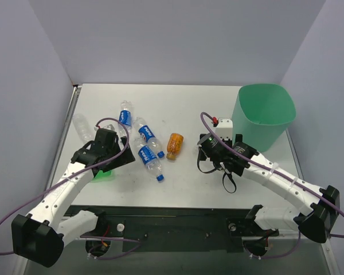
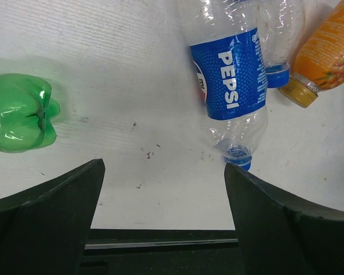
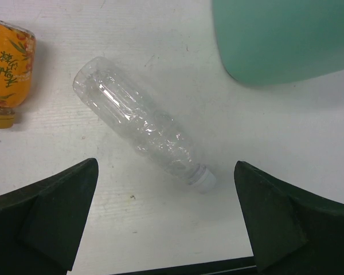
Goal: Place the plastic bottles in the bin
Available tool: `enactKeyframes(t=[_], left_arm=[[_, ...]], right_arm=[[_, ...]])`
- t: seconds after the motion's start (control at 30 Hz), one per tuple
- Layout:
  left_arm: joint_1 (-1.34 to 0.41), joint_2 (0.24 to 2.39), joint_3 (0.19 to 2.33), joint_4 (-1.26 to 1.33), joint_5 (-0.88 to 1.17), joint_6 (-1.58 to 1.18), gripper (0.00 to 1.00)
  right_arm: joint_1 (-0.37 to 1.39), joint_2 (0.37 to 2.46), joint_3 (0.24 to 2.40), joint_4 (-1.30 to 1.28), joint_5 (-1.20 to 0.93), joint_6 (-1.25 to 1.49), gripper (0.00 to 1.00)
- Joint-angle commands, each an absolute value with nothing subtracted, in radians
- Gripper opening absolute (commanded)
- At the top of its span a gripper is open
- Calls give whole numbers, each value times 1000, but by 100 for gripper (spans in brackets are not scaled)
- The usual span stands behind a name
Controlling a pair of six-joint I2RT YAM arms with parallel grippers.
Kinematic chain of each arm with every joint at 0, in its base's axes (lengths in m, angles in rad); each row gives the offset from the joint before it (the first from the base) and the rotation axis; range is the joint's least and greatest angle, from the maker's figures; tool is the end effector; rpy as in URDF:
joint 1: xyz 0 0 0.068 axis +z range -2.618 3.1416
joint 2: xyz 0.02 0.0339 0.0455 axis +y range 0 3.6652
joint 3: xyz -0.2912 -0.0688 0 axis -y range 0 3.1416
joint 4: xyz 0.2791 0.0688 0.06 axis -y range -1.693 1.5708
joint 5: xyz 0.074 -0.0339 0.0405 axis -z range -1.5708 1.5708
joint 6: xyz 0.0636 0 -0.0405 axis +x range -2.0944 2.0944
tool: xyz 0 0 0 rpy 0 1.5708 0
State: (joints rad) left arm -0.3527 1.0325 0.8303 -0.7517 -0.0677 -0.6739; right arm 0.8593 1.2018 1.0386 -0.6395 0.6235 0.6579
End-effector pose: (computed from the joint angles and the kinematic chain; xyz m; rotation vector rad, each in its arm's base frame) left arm 0.2227 -0.0774 0.2541 -0.4355 2.5158 -0.3241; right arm 0.2158 0.1934 0.3086 0.0632 2.1951 0.0960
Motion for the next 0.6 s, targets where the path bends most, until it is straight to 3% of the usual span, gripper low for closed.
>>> enactKeyframes(t=[0.0, 0.2, 0.4, 0.57], left_arm=[[-357, 1046, 857, -710, -84, -683, 97], [-357, 1032, 848, -678, -97, -686, 97], [-357, 983, 792, -618, -113, -715, 97], [-362, 911, 720, -528, -110, -719, 97]], right_arm=[[864, 1166, 1032, -649, 680, 687, 100], [865, 1193, 1058, -634, 657, 624, 97], [868, 1209, 962, -456, 517, 431, 99], [818, 1330, 1021, -528, 493, 365, 100]])
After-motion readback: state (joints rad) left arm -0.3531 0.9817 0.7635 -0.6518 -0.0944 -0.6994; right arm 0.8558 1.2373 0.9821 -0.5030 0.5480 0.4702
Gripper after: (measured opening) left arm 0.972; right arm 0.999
